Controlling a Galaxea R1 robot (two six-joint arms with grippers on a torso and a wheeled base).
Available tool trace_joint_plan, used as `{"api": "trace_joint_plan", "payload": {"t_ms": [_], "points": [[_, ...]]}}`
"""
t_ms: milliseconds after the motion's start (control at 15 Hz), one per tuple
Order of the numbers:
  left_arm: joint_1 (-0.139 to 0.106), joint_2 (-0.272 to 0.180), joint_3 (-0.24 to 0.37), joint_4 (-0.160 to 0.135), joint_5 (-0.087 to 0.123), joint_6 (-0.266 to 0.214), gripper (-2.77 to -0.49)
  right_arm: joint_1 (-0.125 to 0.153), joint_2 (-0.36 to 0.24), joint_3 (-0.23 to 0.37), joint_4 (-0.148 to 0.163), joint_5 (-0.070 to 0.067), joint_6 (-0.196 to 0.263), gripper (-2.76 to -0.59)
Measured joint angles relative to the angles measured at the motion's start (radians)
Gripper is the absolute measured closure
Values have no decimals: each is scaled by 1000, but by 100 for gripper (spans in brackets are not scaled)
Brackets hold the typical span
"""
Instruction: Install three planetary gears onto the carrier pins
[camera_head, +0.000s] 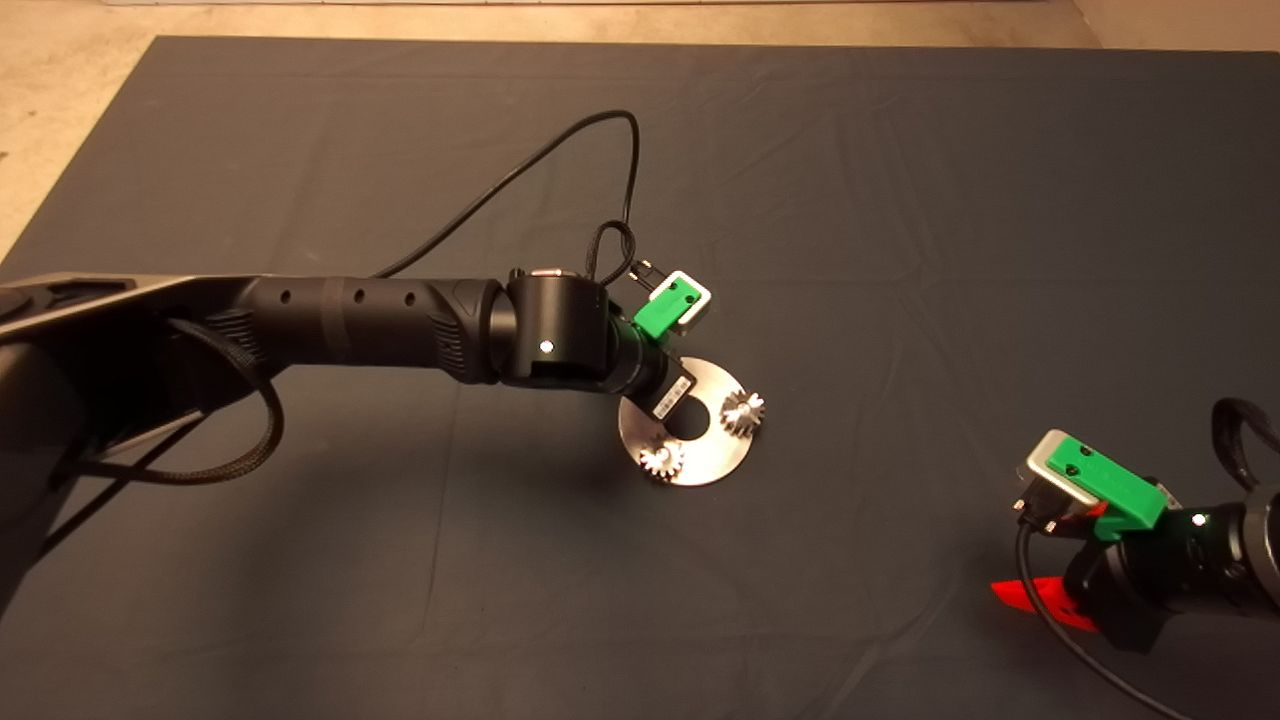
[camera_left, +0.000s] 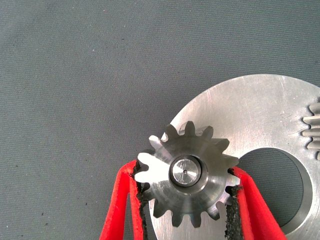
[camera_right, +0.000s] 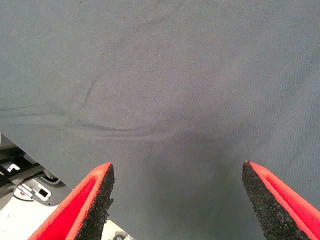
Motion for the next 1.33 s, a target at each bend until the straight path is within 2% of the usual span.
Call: {"api": "trace_joint_plan", "payload": {"t_ms": [400,533,600,800,1067,1133,1200,1333], "points": [[0,0,0,0,-2,0,-93,0,0,0,0,0,0,-189],[0,0,0,1,-10,0,-103,0,0,0,0,0,0,-189],[-1,0,0,3,-17,0,-105,0,0,0,0,0,0,-189],[-1,0,0,3,-17,0,-105,0,0,0,0,-4,0,-189],[-1,0,7,2,-23,-2,-135,0,0,0,0,-7,0,-189],[-2,0,16,0,-22,-2,-149,0,-1,0,0,-8,0,-189],[-10,0,22,-8,-17,-2,-152,0,-1,0,0,-12,0,-189],[-46,0,38,-66,-11,-1,-164,0,1,0,0,-19,0,-189]]}}
